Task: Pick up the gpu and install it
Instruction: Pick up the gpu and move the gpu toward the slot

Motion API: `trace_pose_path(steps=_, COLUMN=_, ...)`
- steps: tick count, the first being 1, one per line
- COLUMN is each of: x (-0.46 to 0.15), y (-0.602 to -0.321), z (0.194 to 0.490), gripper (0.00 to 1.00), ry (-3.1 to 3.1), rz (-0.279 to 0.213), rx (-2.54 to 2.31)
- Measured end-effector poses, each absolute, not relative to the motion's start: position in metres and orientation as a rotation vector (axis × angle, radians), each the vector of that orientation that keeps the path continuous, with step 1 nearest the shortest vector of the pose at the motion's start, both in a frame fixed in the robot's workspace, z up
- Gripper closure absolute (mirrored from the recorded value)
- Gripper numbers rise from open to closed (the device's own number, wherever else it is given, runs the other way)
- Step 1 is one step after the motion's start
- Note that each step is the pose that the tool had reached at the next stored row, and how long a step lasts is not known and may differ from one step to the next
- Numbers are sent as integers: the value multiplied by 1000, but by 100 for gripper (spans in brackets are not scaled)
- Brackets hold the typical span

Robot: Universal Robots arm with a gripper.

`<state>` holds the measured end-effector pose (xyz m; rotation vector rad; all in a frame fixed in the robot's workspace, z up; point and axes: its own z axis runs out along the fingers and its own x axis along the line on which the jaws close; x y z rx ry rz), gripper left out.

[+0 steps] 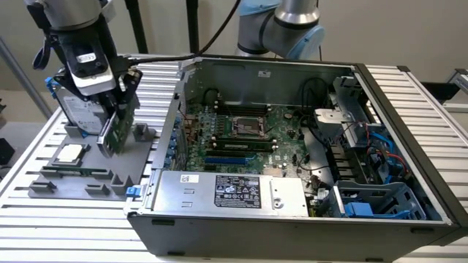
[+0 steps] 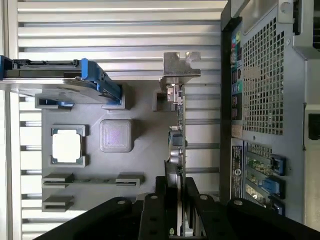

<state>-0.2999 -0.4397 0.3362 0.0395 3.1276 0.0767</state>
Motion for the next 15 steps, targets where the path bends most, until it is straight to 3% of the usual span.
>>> trace_pose_path(steps=15, x=-260, y=-446, z=404, gripper=100, ry=3144, rz=77, rx=40)
